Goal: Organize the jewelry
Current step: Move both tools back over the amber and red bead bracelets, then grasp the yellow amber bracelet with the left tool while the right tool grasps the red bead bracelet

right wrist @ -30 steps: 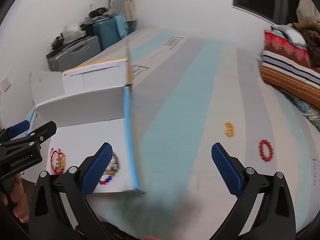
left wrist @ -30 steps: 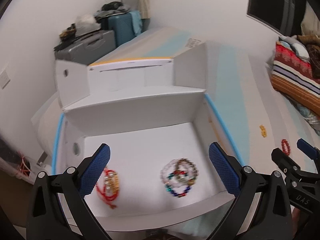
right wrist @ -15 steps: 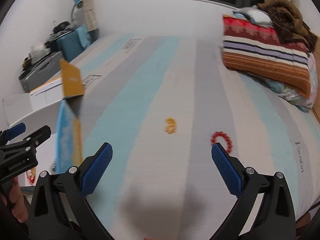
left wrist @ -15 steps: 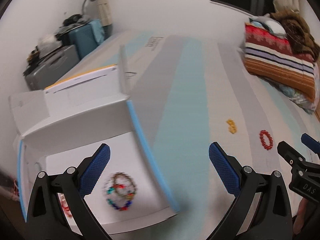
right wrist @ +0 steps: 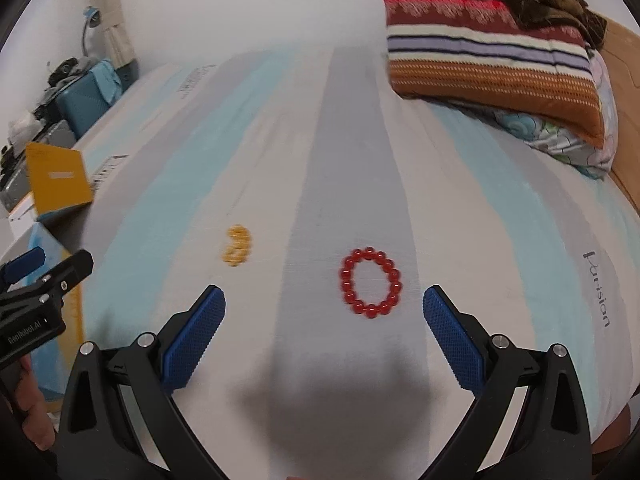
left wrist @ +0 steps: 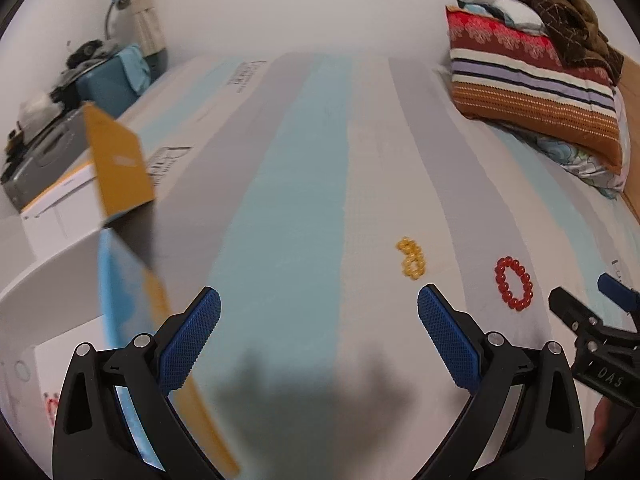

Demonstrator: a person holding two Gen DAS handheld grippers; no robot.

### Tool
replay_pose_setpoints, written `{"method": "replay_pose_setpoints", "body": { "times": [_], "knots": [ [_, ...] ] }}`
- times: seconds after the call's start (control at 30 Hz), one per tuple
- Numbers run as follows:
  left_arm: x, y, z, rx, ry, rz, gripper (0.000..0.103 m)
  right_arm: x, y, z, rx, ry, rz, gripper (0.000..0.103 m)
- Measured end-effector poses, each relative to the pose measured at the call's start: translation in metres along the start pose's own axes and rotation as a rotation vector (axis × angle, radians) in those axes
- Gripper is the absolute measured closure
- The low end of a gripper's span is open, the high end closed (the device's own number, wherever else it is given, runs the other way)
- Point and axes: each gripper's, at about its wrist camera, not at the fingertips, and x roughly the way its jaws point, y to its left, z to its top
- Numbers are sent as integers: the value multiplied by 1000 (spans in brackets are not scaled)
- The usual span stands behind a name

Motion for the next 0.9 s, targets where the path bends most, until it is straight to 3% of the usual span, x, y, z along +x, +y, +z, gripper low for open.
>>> {"method": "replay_pose_setpoints", "body": {
  "times": [0.6,0.9],
  "knots": [
    [132,-76,13,68,100,-36,6,108,-60,-1,83,103,-19,8],
    [161,-93,15,84,125,-36,6,138,-64,-3,100,172,23,9]
  ]
}}
